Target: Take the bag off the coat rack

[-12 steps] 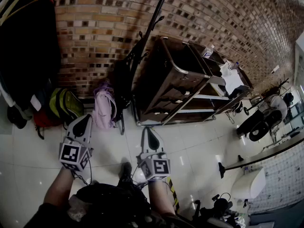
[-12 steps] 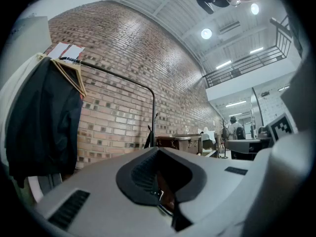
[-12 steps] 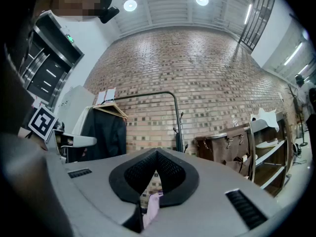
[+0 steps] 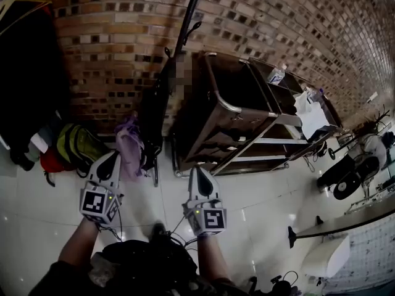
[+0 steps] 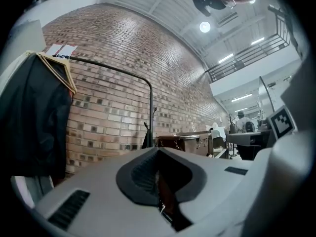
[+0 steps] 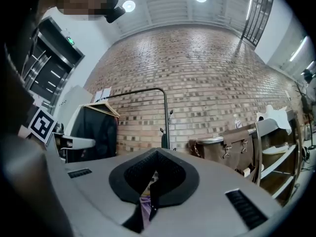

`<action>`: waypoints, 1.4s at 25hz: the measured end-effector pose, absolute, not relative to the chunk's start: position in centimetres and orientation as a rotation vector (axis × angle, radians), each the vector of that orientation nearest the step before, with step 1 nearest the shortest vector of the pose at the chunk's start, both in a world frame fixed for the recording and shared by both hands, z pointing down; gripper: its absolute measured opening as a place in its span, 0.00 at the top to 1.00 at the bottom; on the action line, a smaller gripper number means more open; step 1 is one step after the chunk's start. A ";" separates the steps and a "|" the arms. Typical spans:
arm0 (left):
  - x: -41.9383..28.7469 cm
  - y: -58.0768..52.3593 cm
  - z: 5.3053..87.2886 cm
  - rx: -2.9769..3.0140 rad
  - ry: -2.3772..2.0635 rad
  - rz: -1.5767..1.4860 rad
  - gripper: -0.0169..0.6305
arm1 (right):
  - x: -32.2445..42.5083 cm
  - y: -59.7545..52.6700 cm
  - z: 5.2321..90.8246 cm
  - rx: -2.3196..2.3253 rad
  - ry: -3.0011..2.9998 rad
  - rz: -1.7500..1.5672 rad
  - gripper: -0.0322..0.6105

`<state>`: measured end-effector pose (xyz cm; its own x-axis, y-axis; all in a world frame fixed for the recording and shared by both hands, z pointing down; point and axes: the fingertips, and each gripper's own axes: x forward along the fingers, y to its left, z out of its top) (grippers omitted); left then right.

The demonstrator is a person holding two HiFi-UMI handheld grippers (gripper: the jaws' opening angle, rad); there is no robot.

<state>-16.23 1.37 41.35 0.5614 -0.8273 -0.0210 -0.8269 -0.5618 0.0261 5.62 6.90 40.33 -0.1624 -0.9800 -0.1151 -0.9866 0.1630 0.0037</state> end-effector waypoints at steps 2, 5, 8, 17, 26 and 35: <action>-14.4 -0.1 41.3 2.759 -1.483 -0.042 0.92 | 7.4 5.3 40.4 -1.956 2.349 0.080 0.94; -12.0 -2.2 41.3 2.747 -1.511 -0.027 0.92 | 9.7 3.2 40.3 -1.924 2.373 0.067 0.94; -9.8 -3.9 41.6 2.738 -1.529 -0.020 0.92 | 12.0 1.7 40.6 -1.902 2.393 0.065 0.94; -4.7 -8.0 42.2 2.697 -1.606 -0.026 0.92 | 17.4 -1.3 43.7 -1.860 2.453 -0.022 0.94; -2.1 -13.8 42.4 2.686 -1.601 -0.014 0.92 | 15.9 -6.2 43.4 -1.826 2.580 0.145 0.94; 1.1 -25.6 43.3 2.712 -1.545 -0.001 0.92 | 17.6 -16.2 43.9 -1.849 2.542 0.075 0.94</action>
